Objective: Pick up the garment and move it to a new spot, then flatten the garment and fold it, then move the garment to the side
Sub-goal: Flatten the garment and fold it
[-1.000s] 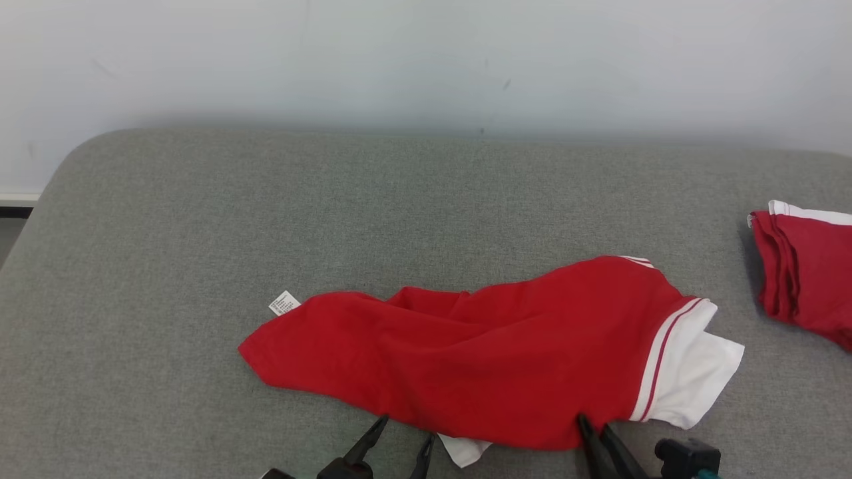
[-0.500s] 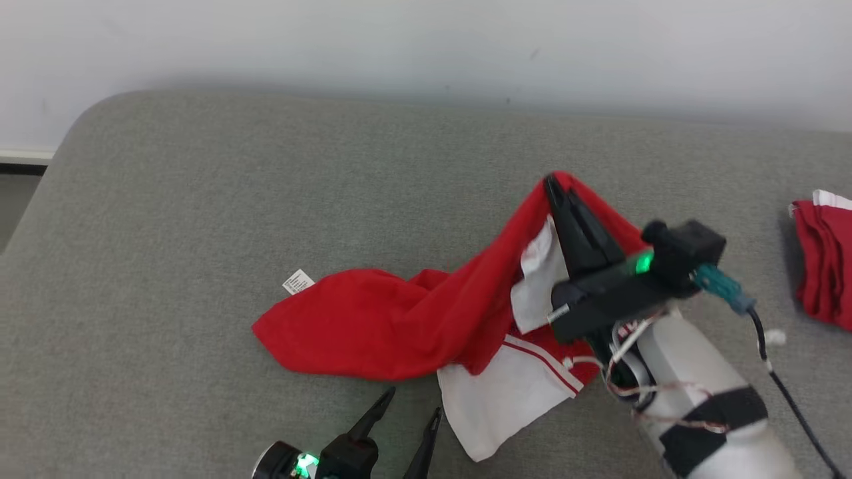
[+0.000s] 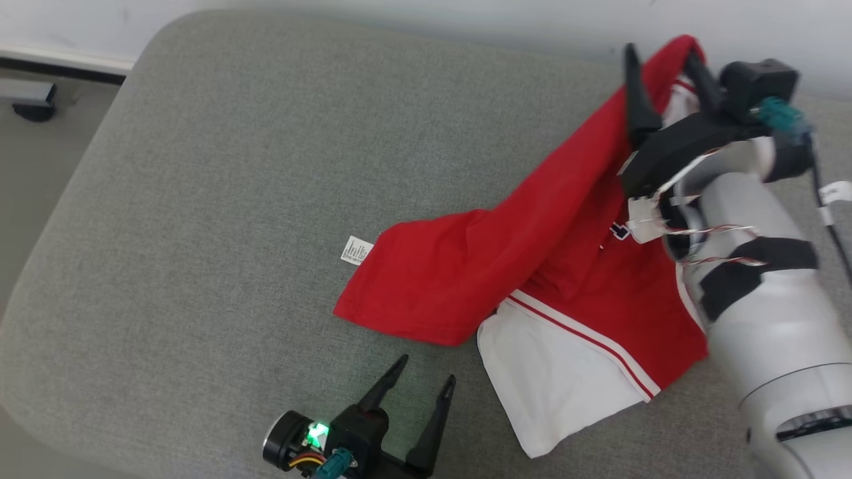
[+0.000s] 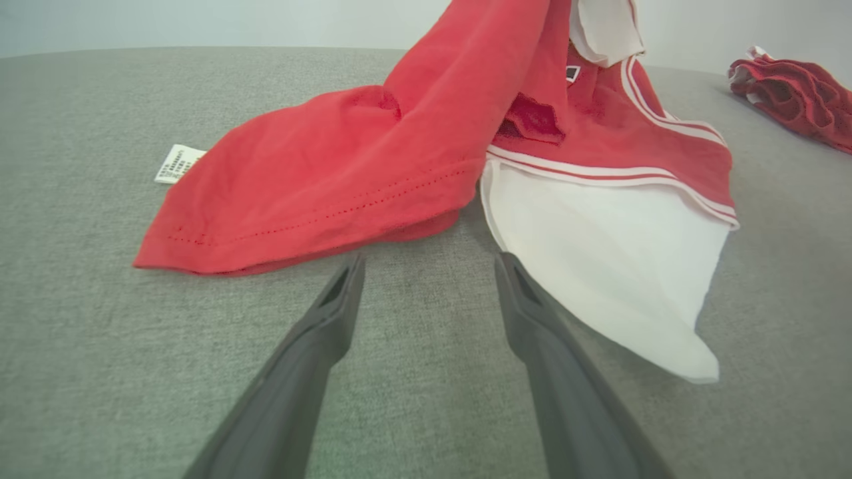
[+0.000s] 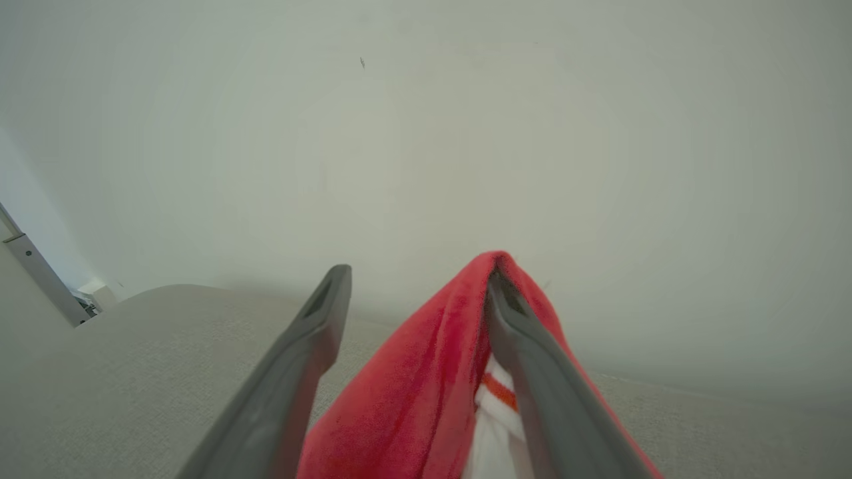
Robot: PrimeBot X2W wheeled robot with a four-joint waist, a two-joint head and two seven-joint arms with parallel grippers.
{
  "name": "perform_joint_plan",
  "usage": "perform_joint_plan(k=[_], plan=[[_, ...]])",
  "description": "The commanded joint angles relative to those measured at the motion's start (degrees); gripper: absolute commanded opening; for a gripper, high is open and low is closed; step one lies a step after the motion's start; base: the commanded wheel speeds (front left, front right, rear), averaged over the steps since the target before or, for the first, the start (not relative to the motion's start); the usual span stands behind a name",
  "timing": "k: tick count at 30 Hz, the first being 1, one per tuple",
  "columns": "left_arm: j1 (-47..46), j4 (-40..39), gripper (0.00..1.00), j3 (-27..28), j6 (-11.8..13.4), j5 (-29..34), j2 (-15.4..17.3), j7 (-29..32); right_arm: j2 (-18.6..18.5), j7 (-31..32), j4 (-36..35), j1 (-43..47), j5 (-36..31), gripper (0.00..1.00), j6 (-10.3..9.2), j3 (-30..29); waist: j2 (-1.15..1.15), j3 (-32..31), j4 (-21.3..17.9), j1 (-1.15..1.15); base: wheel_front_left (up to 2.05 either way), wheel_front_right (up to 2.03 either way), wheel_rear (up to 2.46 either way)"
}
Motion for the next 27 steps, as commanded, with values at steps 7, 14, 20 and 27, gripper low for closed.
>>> perform_joint_plan(k=[7, 14, 20, 27], plan=[[-0.7, 0.0, 1.0, 2.4, 1.2, 0.2, 0.0, -0.2, 0.5, -0.1, -7.5, 10.0, 1.6, 1.0, -0.12, 2.6, -0.01, 0.3, -3.6, -0.01, 0.0, 0.0, 0.0], [0.3, 0.3, 1.0, 5.4, 1.3, 1.6, 0.0, -0.2, -1.4, -0.1, -17.9, 23.9, 6.1, 1.0, -0.12, 2.2, -0.01, -1.1, -7.6, -0.01, 0.0, 0.0, 0.0], [1.3, -0.4, 1.0, 8.0, 1.3, 2.9, -0.1, -0.2, -0.4, -0.1, -26.0, 33.8, 6.4, 1.0, -0.12, 2.2, -0.01, -2.3, -10.1, -0.01, 0.0, 0.0, 0.0], [1.6, -1.1, 1.0, 10.0, 2.1, 5.9, -0.1, -0.2, 1.4, -0.1, -30.5, 41.4, 6.2, 1.0, -0.12, 2.0, -0.01, -3.6, -12.2, -0.01, 0.0, 0.0, 0.0]])
